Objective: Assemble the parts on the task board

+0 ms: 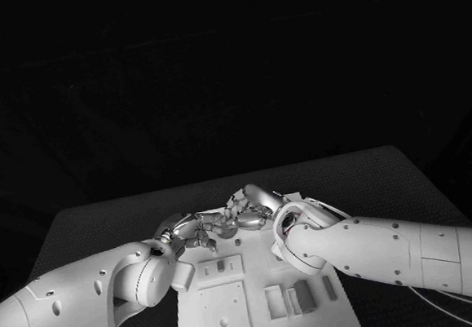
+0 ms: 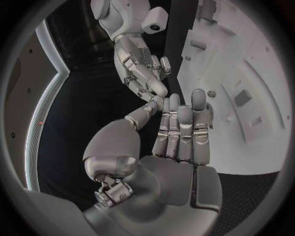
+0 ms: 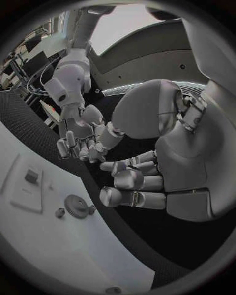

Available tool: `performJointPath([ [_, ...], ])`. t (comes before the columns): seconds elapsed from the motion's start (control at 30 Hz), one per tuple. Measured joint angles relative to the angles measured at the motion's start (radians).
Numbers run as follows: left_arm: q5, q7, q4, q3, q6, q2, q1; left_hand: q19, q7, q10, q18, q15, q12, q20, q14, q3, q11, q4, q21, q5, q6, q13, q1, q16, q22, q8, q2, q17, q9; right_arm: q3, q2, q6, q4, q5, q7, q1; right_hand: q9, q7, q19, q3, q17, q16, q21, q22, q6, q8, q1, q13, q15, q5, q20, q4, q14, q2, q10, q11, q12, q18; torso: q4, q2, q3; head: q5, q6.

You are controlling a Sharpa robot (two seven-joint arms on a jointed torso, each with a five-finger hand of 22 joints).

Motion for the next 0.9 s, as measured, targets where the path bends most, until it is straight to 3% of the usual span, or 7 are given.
performJointPath([
  [0.1, -0.012, 0.0, -0.001, 0.0, 0.004, -0.001, 0.0, 0.0, 0.0, 0.0, 0.0, 0.0, 0.0, 0.0, 0.0, 0.0, 0.0, 0.0, 0.0, 0.0, -0.001, 0.0, 0.0, 0.0, 0.0, -0.002, 0.0, 0.0, 0.0, 0.0, -0.003, 0.0, 0.0, 0.0, 0.001, 0.0, 0.026, -0.001, 0.0, 0.003, 0.001, 0.0, 0.0, 0.0, 0.001, 0.005, 0.006, 0.0, 0.0, 0.0, 0.0, 0.003, 0.0, 0.013, 0.0, 0.0, 0.0, 0.002, 0.0, 0.0, 0.0, 0.0, 0.0],
  [0.23, -0.032, -0.001, -0.005, 0.0, 0.008, -0.004, 0.0, 0.0, 0.001, 0.0, 0.0, 0.0, 0.0, 0.0, 0.0, -0.001, 0.0, -0.002, 0.0, 0.0, -0.001, 0.0, 0.0, 0.0, 0.0, -0.002, 0.0, 0.0, 0.0, 0.0, -0.007, -0.003, -0.004, 0.001, 0.001, 0.0, 0.015, -0.004, 0.0, 0.009, 0.001, -0.003, 0.0, 0.0, 0.004, 0.004, 0.005, 0.0, -0.003, 0.002, 0.0, 0.005, -0.003, 0.033, 0.0, 0.0, 0.0, 0.01, 0.0, 0.0, 0.0002, 0.0, 0.0],
  [0.47, -0.07, -0.006, -0.005, -0.002, 0.024, -0.005, -0.002, 0.0, 0.0, 0.0, 0.0, 0.0, 0.0, 0.0, 0.0, -0.001, 0.0, -0.002, 0.0, 0.0, -0.002, 0.0, 0.001, 0.0, 0.0, -0.002, 0.0, -0.001, 0.0, 0.002, -0.009, -0.014, -0.01, 0.003, -0.003, 0.002, 0.014, -0.004, 0.0, 0.006, 0.001, -0.004, 0.0, 0.0, 0.004, 0.004, -0.005, 0.0, -0.003, 0.002, 0.0, 0.003, -0.003, 0.013, 0.0, 0.0, 0.0, 0.01, 0.0, 0.0, 0.0003, -0.001, -0.001],
  [0.9, -0.102, -0.008, -0.007, -0.002, 0.037, -0.004, -0.002, -0.001, 0.005, -0.002, 0.0, 0.0, 0.0, 0.002, 0.0, -0.001, -0.001, -0.002, 0.0, -0.001, 0.0, 0.001, 0.002, 0.004, 0.001, -0.001, 0.001, -0.001, 0.0, 0.002, -0.018, -0.012, -0.009, 0.009, -0.004, 0.002, 0.02, -0.004, 0.0, 0.008, 0.001, -0.004, 0.0, 0.0, 0.004, 0.004, -0.013, 0.0, -0.002, 0.002, 0.0, 0.0, -0.002, 0.005, 0.004, -0.004, 0.0, 0.012, -0.0001, 0.0, -0.0002, -0.002, -0.002],
])
